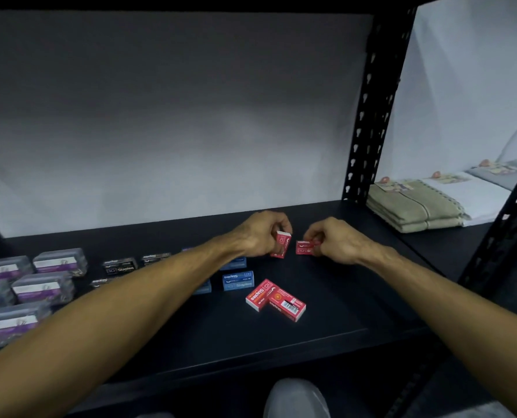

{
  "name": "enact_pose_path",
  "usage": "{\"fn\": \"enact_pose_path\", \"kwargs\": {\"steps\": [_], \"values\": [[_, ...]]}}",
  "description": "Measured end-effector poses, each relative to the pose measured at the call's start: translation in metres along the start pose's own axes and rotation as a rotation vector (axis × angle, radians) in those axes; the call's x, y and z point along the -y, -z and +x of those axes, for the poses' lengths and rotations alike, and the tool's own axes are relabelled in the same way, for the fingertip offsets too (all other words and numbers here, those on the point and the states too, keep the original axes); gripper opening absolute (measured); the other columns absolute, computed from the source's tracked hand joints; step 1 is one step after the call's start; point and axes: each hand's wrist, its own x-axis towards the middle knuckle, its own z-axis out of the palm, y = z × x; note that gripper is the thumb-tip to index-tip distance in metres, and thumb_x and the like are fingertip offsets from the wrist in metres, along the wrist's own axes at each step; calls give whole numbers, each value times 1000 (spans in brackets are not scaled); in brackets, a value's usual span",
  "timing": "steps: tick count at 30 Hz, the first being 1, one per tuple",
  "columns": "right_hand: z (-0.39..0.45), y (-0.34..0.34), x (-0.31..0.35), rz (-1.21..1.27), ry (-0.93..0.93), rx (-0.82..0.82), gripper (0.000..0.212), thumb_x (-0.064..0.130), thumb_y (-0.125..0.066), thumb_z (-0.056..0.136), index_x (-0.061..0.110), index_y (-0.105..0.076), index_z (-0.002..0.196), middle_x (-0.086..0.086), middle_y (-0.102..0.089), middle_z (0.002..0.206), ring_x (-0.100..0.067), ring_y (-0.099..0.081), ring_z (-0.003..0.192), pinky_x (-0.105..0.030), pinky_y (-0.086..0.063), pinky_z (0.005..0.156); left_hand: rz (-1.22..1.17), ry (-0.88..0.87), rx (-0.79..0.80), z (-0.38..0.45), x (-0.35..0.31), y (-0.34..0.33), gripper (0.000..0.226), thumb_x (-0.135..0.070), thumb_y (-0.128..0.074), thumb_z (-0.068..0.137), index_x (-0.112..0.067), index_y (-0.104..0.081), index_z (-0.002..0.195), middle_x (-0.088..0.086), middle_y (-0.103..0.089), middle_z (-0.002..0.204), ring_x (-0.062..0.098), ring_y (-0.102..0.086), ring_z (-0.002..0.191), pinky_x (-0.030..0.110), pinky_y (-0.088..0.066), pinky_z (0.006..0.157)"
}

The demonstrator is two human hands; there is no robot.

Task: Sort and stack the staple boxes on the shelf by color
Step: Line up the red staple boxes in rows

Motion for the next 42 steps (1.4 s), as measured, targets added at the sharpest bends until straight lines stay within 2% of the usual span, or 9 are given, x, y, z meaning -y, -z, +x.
{"fn": "enact_pose_path", "kwargs": {"steps": [6, 10, 13, 19, 24, 28, 35, 38, 42], "values": [[1, 8, -6, -5, -16, 78, 43, 9, -74, 82, 26, -64, 120, 5, -65, 109, -9, -61, 95, -23, -47, 85, 152, -24, 86, 0, -2, 8, 34, -10, -76, 81, -21, -66, 112, -11, -58, 92, 6, -57, 82, 20, -45, 71], [4, 7, -8, 12, 19, 26, 30, 15, -75, 83, 25, -69, 110, 6, -67, 100, -7, -63, 89, -22, -48, 80, 60, 25, 24, 4, -1, 11, 21, -12, -79, 79, -20, -66, 93, -11, -60, 85, 5, -58, 76, 14, -41, 62], [4, 7, -8, 10, 44, 1, 18, 17, -72, 87, 24, -71, 103, 8, -68, 94, -4, -64, 85, -18, -46, 72, 7, 50, -30, 7, 2, 11, 22, -15, -82, 76, -22, -62, 85, -7, -63, 87, 9, -60, 78, 16, -43, 62], [9, 11, -15, -27, 58, -23, 15, 16, -71, 88, 24, -71, 101, 9, -68, 94, -3, -63, 85, -21, -49, 77, -5, 43, -24, 10, 3, 3, 29, -11, -77, 81, -16, -69, 109, -6, -64, 93, 5, -60, 82, 14, -46, 70], [14, 11, -22, -51, 58, -47, 18, 16, -69, 89, 23, -70, 106, 10, -66, 97, -3, -61, 86, -23, -49, 82, 17, 34, -15, 17, 1, -6, 25, -5, -75, 81, -15, -69, 103, -7, -62, 87, 4, -60, 76, 14, -48, 66], [17, 13, -26, -68, 67, -69, 19, 15, -68, 90, 22, -71, 108, 12, -64, 95, -3, -60, 85, -23, -47, 82, 33, 28, -29, 22, 0, -9, 23, -6, -76, 81, -14, -69, 101, -3, -65, 90, 10, -64, 80, 22, -55, 73], [21, 15, -31, -82, 82, -80, 21, 14, -68, 90, 20, -71, 109, 9, -66, 100, -5, -61, 90, -22, -45, 82, 43, 22, -40, 31, -1, -11, 23, -8, -76, 81, -19, -65, 99, -5, -63, 92, 8, -61, 79, 17, -48, 67], [21, 15, -31, -77, 80, -79, 21, 15, -68, 90, 20, -71, 111, 6, -68, 106, -6, -61, 91, -23, -47, 84, 51, 27, -31, 32, 0, -11, 27, -9, -76, 81, -18, -66, 105, -4, -63, 95, 9, -61, 81, 17, -48, 69], [20, 15, -31, -77, 62, -81, 28, 15, -68, 90, 19, -67, 118, 2, -66, 116, -9, -60, 98, -23, -45, 88, 70, 29, -14, 31, 3, -9, 44, -17, -79, 80, -17, -63, 121, -5, -63, 98, 6, -60, 81, 18, -46, 72]]}}
